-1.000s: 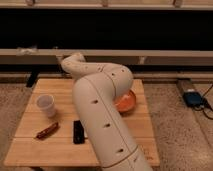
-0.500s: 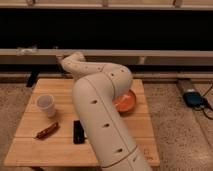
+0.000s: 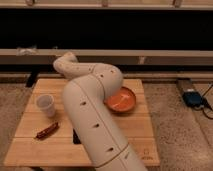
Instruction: Stand the bottle upright
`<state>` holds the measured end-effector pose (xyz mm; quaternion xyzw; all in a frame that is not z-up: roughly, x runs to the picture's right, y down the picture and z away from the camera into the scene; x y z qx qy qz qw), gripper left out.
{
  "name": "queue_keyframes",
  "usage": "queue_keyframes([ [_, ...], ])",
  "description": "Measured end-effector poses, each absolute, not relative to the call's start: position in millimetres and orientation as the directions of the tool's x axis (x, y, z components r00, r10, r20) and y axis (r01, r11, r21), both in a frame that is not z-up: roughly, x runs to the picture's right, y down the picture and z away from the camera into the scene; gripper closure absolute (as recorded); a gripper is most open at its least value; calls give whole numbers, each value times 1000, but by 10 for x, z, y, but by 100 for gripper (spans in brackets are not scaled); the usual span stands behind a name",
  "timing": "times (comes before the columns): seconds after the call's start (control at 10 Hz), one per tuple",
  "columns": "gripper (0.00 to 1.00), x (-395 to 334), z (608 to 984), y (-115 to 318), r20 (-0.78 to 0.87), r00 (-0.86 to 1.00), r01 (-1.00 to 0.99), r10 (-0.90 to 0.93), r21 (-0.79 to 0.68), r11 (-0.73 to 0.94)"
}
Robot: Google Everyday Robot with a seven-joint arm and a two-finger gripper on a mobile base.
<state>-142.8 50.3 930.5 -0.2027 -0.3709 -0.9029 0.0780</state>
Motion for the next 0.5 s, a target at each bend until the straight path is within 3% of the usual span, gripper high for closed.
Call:
queue_keyframes([
  [0.5, 20, -1654, 9369, 661, 447, -879, 179, 164, 629, -757],
])
